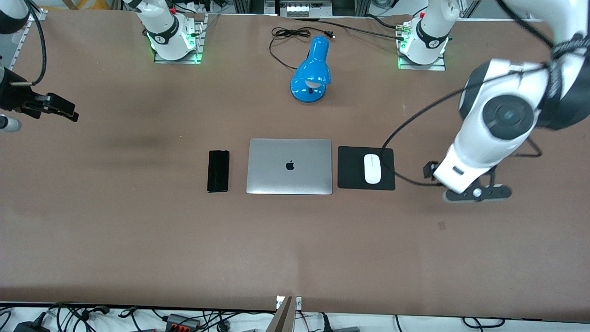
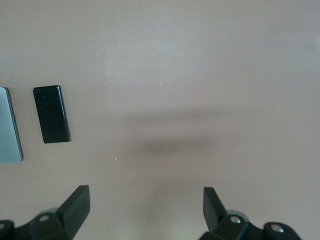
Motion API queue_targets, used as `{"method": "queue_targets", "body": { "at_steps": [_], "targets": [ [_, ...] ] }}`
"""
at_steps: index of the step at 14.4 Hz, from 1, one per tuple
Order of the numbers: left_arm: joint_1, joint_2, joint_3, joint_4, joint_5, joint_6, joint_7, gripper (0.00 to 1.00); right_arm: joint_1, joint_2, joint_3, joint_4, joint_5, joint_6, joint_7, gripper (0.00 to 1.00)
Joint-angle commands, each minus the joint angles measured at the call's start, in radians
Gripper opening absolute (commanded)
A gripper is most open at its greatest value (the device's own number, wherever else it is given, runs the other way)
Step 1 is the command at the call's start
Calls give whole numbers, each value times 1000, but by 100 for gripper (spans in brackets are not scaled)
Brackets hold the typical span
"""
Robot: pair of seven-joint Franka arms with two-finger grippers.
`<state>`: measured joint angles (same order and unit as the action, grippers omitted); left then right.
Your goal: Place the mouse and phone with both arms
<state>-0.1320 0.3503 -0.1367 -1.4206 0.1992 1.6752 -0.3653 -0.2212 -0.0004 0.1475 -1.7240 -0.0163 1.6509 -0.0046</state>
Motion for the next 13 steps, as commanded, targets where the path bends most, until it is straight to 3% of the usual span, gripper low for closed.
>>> {"method": "queue_targets", "body": {
  "at_steps": [1, 3, 7, 9, 11, 13],
  "targets": [
    [78, -42, -5, 37, -174, -38, 26, 100, -1, 8, 6, 38, -10, -36, -11, 100],
    [123, -42, -17, 54, -193, -93, 48, 100, 2, 8, 9, 49, -10, -39, -12, 100],
    [126, -28, 0, 55, -185, -89, 373, 100, 3, 10, 11, 50, -10, -37, -15, 100],
    [155, -34, 3, 40, -184, -116, 381, 100, 3, 10, 11, 50, -10, -39, -15, 100],
    [149, -33, -9, 52, -181, -254, 368, 100, 3, 10, 11, 50, -10, -37, -15, 100],
    [155, -31, -1, 80, -193, -244, 362, 100, 3, 10, 11, 53, -10, -37, -14, 100]
  ]
}}
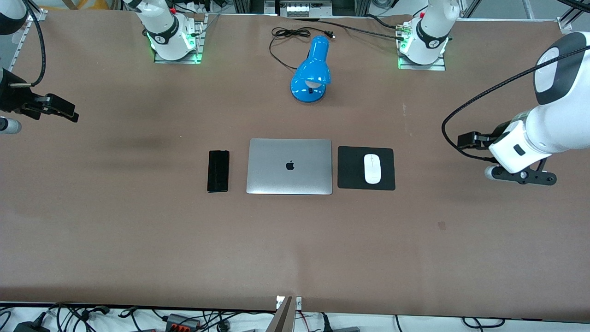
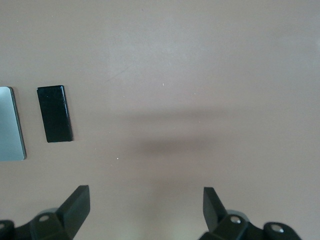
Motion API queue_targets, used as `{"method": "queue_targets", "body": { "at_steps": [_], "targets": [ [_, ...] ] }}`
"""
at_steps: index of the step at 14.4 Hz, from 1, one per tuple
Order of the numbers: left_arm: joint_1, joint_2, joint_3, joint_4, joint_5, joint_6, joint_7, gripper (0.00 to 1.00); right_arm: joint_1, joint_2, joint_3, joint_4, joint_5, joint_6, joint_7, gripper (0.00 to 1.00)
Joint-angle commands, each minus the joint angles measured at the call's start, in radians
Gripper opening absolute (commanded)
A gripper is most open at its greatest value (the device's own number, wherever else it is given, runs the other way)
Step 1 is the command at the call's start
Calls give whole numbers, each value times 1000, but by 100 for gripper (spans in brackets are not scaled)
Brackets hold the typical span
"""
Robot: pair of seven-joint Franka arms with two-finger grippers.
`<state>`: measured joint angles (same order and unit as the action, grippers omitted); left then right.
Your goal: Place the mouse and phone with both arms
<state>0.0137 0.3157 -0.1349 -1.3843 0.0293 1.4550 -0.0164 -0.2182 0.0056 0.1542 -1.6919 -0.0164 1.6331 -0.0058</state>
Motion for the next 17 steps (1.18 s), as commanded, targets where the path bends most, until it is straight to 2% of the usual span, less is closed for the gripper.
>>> {"method": "queue_targets", "body": {
  "at_steps": [1, 2, 4, 6, 8, 10, 13, 14, 15, 17],
  "targets": [
    [15, 29, -2, 100, -32, -13, 30, 100, 0, 4, 4, 21, -10, -19, -13, 100],
    [15, 60, 1, 161, -31, -16, 23, 100, -1, 4, 4, 24, -8, -18, -11, 100],
    [19, 85, 3, 205, -26, 2, 21, 100, -1, 4, 4, 31, -10, -13, -11, 100],
    [22, 85, 5, 209, -19, 24, 13, 100, 3, 5, 5, 37, -8, -15, -8, 100],
    [25, 53, -5, 180, 6, 31, -127, 100, 5, 8, 5, 37, -8, -13, -16, 100],
    [23, -50, -9, 31, 9, 80, -211, 100, 7, 10, 5, 38, -7, -13, -5, 100],
    [26, -240, -17, -279, 4, 304, -173, 100, 7, 11, 5, 38, -7, -9, -6, 100],
    [26, -269, -17, -323, -2, 312, -168, 100, 7, 11, 5, 38, -7, -9, -5, 100],
    [28, -282, -17, -328, -6, 306, -163, 100, 7, 11, 5, 38, -7, -9, -6, 100],
    [29, -303, -15, -322, -90, 240, -165, 100, 7, 11, 5, 38, -8, -9, -6, 100]
  ]
}}
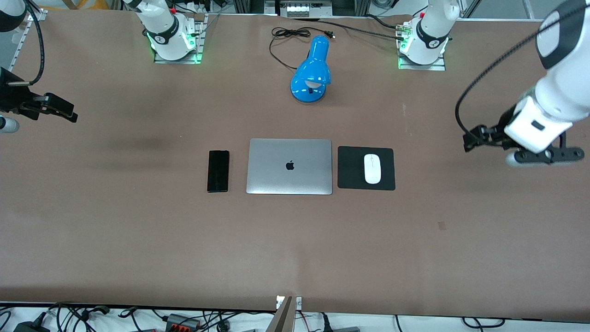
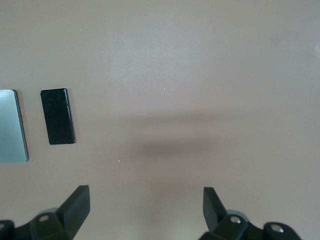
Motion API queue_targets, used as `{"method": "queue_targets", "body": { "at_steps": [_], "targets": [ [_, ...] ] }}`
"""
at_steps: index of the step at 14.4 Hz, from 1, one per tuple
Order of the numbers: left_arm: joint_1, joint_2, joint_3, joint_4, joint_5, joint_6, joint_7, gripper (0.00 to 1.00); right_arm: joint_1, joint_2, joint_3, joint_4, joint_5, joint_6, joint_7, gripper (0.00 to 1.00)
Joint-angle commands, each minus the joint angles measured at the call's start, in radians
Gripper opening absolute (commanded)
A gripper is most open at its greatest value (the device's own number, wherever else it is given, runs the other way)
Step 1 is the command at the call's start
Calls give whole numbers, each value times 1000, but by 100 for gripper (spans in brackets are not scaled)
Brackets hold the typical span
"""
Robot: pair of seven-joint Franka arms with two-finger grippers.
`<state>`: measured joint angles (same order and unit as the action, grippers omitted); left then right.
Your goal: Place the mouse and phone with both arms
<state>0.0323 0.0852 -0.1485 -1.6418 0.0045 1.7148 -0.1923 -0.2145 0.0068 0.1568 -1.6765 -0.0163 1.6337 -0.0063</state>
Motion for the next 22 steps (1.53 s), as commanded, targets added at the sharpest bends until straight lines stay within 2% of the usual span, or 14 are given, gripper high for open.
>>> {"method": "queue_targets", "body": {
  "at_steps": [1, 3, 6, 10, 22],
  "targets": [
    [11, -79, -3, -62, -77, -33, 11, 100, 3, 10, 3, 23, -8, -9, -6, 100],
    [14, -82, -2, -62, -77, -40, 19, 100, 3, 10, 3, 23, -8, -12, -6, 100],
    [14, -53, 9, 13, -23, -41, 68, 100, 3, 10, 3, 23, -7, -12, -6, 100],
    [17, -67, 10, 11, -14, -89, 125, 100, 3, 10, 3, 23, -7, -14, -8, 100],
    [29, -56, 10, 27, -12, -55, 139, 100, 3, 10, 3, 23, -8, -17, -8, 100]
  ]
}}
